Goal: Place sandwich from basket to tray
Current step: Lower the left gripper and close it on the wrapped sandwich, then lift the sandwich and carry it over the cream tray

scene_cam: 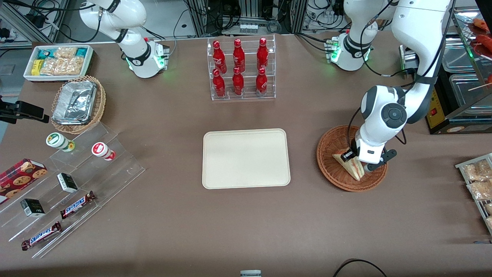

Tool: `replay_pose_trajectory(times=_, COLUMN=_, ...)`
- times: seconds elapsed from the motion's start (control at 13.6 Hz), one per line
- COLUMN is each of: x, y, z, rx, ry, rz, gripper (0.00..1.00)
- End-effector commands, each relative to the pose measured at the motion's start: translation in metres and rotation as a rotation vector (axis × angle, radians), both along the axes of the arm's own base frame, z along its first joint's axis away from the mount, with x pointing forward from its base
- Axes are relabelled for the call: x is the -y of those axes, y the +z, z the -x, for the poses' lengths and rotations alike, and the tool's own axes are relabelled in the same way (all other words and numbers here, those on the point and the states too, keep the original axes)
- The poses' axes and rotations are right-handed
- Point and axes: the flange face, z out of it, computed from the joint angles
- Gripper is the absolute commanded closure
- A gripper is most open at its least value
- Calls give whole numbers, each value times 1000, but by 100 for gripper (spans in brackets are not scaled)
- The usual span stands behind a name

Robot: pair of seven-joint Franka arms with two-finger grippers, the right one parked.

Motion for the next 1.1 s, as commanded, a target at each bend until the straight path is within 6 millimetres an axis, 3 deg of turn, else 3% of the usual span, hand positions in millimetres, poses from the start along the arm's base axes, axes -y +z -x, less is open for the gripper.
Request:
replay_pose_trajectory(times=0.0, x=1, y=57, z=-4, rx=-20, ry=-7, rz=-22, gripper=100)
replay_pose_trajectory(times=0.15, x=14, y=98, z=-14, rx=-51, ry=-25, rz=-37, gripper=100)
replay_pose_trajectory(times=0.29, x=57, y=136, z=-21, rx=-54, ry=-76, rz=-40, gripper=100)
replay_pose_trajectory(times=0.44, x=111, y=156, z=-20, rx=-61, ry=-157, rz=-43, gripper=100)
replay_pose_trajectory(times=0.59, x=167, y=156, z=-14, rx=-56, ry=-245, rz=-38, gripper=100)
replay_pose_trajectory(times=0.88, x=268, y=123, z=-2, rx=-62, ry=-387, rz=-28, gripper=100)
replay_pose_trajectory(times=1.03, x=306, y=107, z=-3, rx=-59, ry=-429, rz=-16, gripper=100)
